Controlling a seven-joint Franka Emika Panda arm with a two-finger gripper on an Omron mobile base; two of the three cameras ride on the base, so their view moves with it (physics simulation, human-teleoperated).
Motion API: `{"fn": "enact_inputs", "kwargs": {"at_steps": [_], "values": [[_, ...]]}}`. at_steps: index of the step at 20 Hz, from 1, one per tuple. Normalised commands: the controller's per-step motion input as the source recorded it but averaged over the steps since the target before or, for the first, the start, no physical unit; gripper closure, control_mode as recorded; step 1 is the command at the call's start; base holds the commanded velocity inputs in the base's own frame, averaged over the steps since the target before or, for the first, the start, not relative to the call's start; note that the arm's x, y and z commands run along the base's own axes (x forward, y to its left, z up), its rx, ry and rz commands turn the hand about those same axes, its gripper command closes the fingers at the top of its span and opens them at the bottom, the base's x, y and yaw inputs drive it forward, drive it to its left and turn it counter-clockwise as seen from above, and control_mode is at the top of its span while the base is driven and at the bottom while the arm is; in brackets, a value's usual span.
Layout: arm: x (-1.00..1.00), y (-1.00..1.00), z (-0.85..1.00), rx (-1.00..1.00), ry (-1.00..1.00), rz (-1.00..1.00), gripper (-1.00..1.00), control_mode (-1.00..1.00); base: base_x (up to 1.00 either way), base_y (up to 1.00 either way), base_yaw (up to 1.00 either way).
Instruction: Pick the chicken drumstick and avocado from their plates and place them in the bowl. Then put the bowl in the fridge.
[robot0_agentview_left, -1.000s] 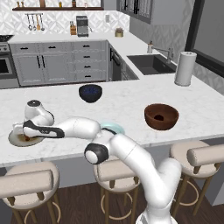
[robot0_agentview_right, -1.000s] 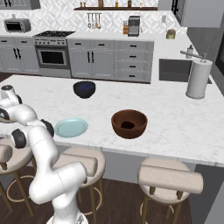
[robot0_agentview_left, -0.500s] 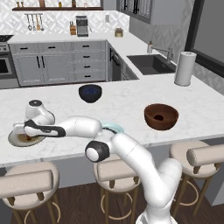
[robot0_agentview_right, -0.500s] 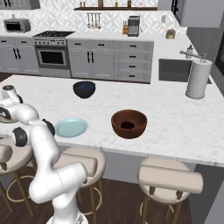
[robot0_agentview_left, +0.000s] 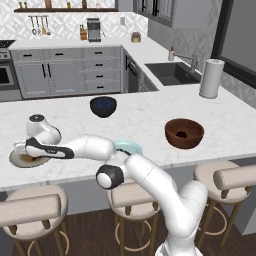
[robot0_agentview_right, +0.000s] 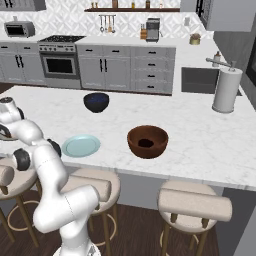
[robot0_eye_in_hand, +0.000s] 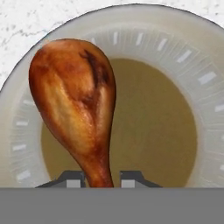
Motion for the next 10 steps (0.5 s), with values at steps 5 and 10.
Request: {"fn": "enact_inputs", "kwargs": {"at_steps": [5,10], "values": [[-0.05,-0.24,0.0,-0.04,0.05,0.0,1.0,-1.0,0.0,0.0,0.0],[-0.14,-0.18,0.1,0.0,0.02,0.0,1.0,-1.0,0.0,0.0,0.0]]}}
